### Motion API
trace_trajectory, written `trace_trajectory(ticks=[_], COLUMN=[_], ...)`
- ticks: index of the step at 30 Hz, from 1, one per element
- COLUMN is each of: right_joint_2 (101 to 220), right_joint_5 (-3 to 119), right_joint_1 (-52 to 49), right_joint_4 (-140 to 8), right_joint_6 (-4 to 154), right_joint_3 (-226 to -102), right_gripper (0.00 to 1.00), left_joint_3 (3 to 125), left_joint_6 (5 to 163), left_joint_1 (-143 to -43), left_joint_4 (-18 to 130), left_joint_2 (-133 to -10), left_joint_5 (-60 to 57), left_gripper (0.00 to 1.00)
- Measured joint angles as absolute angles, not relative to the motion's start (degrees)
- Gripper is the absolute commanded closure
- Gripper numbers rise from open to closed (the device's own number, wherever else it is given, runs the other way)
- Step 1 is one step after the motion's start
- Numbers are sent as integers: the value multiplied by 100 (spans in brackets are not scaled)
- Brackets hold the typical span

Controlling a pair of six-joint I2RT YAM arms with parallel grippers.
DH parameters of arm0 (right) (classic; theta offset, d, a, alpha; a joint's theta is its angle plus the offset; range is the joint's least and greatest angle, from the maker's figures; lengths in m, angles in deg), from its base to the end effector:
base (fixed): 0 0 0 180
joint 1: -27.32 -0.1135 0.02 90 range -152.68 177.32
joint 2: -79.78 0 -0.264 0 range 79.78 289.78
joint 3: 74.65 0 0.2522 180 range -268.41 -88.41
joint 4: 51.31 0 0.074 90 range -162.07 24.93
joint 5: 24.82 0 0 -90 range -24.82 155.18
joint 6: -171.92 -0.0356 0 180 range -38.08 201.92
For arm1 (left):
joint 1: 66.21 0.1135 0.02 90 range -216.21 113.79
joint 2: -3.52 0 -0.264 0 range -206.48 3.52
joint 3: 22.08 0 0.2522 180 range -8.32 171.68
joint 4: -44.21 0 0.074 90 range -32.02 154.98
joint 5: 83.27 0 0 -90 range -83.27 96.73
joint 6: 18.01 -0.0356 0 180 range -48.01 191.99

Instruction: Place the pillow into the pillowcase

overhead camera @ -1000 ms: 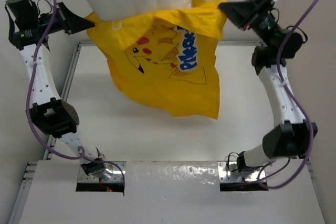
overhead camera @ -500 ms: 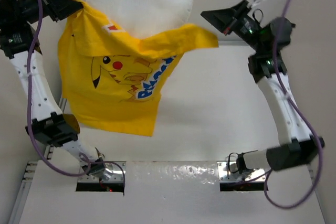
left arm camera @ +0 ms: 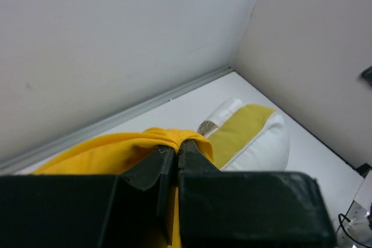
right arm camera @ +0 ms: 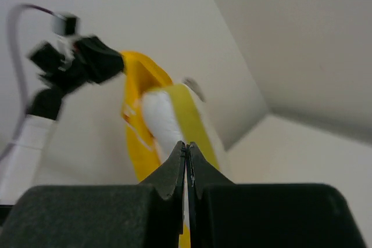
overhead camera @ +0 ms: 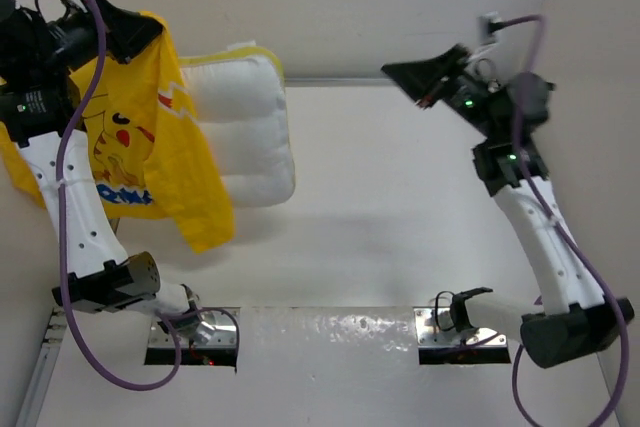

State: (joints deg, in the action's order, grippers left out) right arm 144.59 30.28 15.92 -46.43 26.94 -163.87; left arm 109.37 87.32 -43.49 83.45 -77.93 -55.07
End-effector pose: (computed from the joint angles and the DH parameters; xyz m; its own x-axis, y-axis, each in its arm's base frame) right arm 0.2188 0.0649 0.5071 -0.2581 0.6331 -0.7297 -0.7665 0.3256 0.5536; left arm 0.2262 0.0607 0.5847 0.0032 -0.1341 -0.9910 0.6397 0.7619 -0.1010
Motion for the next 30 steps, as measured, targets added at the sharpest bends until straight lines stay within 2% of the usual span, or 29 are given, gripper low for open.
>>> trace_trajectory(ticks=[5, 6, 9, 11, 12, 19, 23, 27, 30], right_joint_2=[15192, 15301, 15653, 15782, 15819, 15720, 15572, 15541, 16435], right_joint_5=[3450, 3465, 3428, 3426, 3439, 4257, 4884, 4873, 4886], right_joint_1=[639, 466, -43, -201, -264, -729, -673, -625, -880], right_joint_4=[-5754, -5859, -6125, -6259, -6296, -6204, -6036, -4569, -3345], right_joint_6=[3939, 4110, 4637, 5024, 5185, 6514, 6728, 5874, 5168], right_joint_3=[-15119, -14896, -14142, -13948, -13930, -13932, -13843, -12837, -12276], right_gripper=[76, 62, 33, 9, 1, 1, 1, 1, 1], left_joint_3=[10688, 10670, 10668, 10670, 10668, 10668, 10668, 10668, 10668], left_joint_6=[8133, 8046, 7856, 7786, 7773, 7644, 7611, 7611, 7611], left_joint_1=[-4804, -4863, -4931, -4937, -4944, -5175, -5250, -5326, -5394], left_joint_4=[9171, 9309, 9482, 9549, 9582, 9595, 9597, 9613, 9672], left_joint_2=[-7887, -7887, -7887, -7887, -7887, -7869, -7865, -7865, -7865], left_joint_5=[-4941, -4860, -4678, -4580, -4547, -4510, -4512, -4512, -4521], left_gripper=[100, 100, 100, 100, 100, 100, 100, 100, 100])
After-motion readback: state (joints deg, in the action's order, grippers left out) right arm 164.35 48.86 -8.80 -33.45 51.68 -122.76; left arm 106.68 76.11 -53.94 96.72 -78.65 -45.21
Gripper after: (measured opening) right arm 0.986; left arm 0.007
